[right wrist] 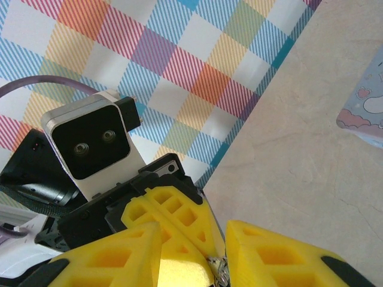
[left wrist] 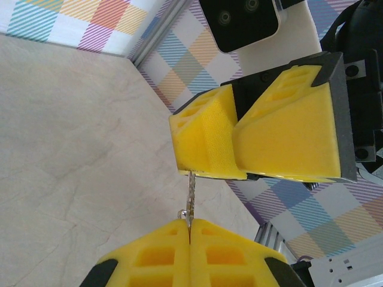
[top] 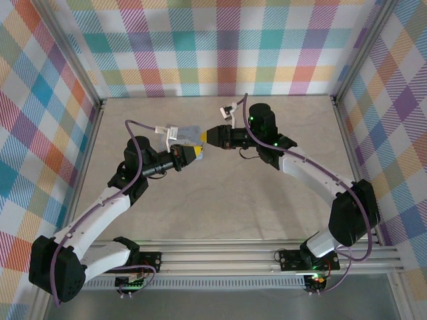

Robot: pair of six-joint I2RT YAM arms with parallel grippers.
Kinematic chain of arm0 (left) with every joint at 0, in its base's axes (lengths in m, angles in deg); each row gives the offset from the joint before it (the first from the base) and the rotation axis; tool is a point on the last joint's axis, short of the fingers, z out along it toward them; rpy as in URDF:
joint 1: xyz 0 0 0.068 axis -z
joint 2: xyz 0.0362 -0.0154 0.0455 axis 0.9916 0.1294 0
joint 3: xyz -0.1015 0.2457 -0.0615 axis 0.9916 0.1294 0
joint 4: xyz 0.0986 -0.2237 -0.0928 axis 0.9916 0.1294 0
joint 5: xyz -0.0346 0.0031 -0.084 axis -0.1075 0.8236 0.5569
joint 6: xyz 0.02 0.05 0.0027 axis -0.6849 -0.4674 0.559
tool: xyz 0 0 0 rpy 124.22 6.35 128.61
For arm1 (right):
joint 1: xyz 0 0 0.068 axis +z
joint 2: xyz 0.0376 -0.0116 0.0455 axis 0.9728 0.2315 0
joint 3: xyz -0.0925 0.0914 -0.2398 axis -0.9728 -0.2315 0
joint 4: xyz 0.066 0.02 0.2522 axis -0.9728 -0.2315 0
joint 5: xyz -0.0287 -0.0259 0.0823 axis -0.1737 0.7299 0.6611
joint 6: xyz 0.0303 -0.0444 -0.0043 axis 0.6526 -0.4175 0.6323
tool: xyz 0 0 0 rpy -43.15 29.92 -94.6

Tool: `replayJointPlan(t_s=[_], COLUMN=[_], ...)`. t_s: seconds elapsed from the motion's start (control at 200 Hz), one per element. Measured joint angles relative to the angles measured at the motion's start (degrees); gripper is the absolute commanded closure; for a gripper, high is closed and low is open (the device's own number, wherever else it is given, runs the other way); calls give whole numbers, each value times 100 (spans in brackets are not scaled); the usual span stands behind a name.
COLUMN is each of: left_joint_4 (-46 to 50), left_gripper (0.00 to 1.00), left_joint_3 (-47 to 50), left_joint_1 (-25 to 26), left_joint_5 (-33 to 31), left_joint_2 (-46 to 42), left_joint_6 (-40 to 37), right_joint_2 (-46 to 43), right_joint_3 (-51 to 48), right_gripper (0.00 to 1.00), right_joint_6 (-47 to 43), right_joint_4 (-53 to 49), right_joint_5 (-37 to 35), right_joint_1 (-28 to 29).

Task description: Unlock a padlock with a key

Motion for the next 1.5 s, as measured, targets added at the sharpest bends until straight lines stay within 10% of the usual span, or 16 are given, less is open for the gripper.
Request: replayJointPlan(t_s=[0.435, 0.77, 1.03, 1.21, 1.5], left_joint_4=[55, 127, 162, -4, -992], left_gripper=[100, 100, 100, 56, 62], left_joint_3=[0, 0, 0, 2, 195], left_joint_1=[0, -7, -9, -87, -433], left_joint_5=[-107, -166, -201, -85, 398], left_joint_2=[-81, -87, -96, -37, 417], left_joint_6=[-26, -109, -131, 310, 1473], right_joint_2=[46, 109, 111, 105, 105], right_joint_3=[101, 131, 85, -118, -223], right_gripper=[58, 99, 100, 100, 100], right_joint_6=[-144, -201, -249, -601, -901], right_joint_4=[-522, -704, -621, -348, -149], right_joint_5=[-42, -61, -59, -63, -109], right_joint_1=[92, 92, 92, 92, 92])
